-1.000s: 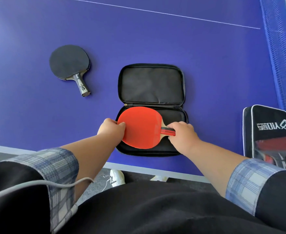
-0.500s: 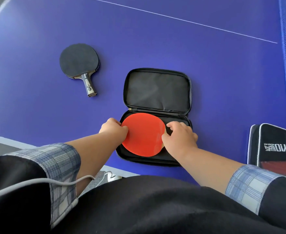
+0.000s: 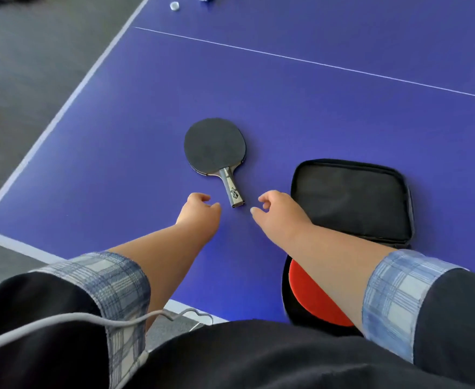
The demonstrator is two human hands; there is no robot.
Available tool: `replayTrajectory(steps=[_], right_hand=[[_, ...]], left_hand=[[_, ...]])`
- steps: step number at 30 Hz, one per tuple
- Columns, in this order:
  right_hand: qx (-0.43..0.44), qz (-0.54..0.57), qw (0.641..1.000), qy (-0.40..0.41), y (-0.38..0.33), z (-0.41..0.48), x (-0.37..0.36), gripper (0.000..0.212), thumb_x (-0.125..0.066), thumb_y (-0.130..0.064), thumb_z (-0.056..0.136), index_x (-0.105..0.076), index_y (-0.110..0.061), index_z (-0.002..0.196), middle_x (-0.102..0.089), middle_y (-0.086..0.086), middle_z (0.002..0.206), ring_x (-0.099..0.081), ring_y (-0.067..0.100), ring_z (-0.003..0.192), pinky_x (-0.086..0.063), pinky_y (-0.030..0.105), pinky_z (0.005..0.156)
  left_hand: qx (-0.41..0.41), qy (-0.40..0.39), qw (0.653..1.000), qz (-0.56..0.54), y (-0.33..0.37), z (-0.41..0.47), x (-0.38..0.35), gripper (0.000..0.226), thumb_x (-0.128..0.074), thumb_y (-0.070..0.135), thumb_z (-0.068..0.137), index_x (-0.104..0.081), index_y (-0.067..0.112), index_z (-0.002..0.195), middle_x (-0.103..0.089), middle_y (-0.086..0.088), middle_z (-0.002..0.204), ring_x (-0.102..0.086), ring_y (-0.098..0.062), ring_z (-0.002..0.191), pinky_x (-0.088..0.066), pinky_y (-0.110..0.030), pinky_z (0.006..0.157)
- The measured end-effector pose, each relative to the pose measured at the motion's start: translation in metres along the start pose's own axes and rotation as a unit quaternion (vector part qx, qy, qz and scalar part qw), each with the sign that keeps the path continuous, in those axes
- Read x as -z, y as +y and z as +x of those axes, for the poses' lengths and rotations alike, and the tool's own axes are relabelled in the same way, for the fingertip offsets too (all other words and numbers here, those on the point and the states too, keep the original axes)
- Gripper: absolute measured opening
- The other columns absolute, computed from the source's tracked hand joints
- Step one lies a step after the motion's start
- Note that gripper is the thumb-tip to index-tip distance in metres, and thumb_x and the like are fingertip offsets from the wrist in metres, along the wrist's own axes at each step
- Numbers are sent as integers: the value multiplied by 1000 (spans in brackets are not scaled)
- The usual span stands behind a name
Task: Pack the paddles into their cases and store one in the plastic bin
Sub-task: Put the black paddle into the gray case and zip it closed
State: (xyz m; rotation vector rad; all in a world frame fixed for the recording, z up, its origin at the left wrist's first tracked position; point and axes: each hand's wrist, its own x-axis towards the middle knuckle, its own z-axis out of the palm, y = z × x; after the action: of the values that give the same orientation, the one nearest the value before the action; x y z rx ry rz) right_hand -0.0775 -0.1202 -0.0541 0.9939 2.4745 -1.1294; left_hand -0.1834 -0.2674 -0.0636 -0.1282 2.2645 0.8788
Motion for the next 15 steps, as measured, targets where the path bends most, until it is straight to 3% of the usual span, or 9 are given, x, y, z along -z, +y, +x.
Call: replayTrajectory(steps=[2,5,6,9,11,13,15], right_hand=[[-36,-14,999,2,-29,29,-17,52,-60,-46,90,-51,-21,135,-53,2,131,-59,23,108,-54,41,87],[-73,-71,995,3,-52,54,-31,63,-68,-55,81,-51,-19,130,-54,4,126,-59,30,108,-55,43,85],[-83,-82,993,5,-59,63,-38,62,-70,-55,79,-52,-18,125,-55,4,121,-60,31,104,-55,43,82],[-99,-86,991,10,-68,77,-53,43,-68,-40,83,-53,-16,114,-56,5,115,-62,31,89,-51,35,66],[-104,-60,993,21,-69,77,-58,29,-61,-32,86,-51,-14,105,-59,6,105,-56,29,73,-42,31,54],[-112,-3,994,16,-69,73,-60,23,-55,-29,89,-48,-13,104,-58,3,89,-48,24,63,-40,32,52],[-109,31,994,-4,-68,63,-57,21,-53,-27,93,-47,-13,107,-53,1,82,-45,21,60,-40,33,53]], left_hand=[[1,-9,1000,3,4,29,24,44,-50,30,96,-41,23,138,-56,-1,91,-51,-21,66,-42,-28,57],[-21,-29,999,-6,12,60,40,50,-54,35,86,-47,22,134,-61,-3,113,-65,-27,98,-55,-39,86],[-17,-41,999,-24,15,74,44,46,-55,36,82,-50,25,127,-64,-5,113,-66,-29,101,-55,-42,89],[44,-81,988,-128,30,97,49,17,-54,33,82,-53,24,97,-54,-2,81,-59,-25,73,-46,-31,68],[78,-83,979,-169,41,105,49,18,-54,40,88,-55,22,85,-61,-1,82,-65,-21,73,-47,-30,72],[87,-78,978,-174,45,110,48,20,-52,49,90,-57,30,89,-68,0,92,-70,-19,81,-51,-31,74],[90,-75,978,-175,50,113,51,34,-50,55,88,-58,29,108,-70,2,100,-72,-19,80,-51,-30,70]])
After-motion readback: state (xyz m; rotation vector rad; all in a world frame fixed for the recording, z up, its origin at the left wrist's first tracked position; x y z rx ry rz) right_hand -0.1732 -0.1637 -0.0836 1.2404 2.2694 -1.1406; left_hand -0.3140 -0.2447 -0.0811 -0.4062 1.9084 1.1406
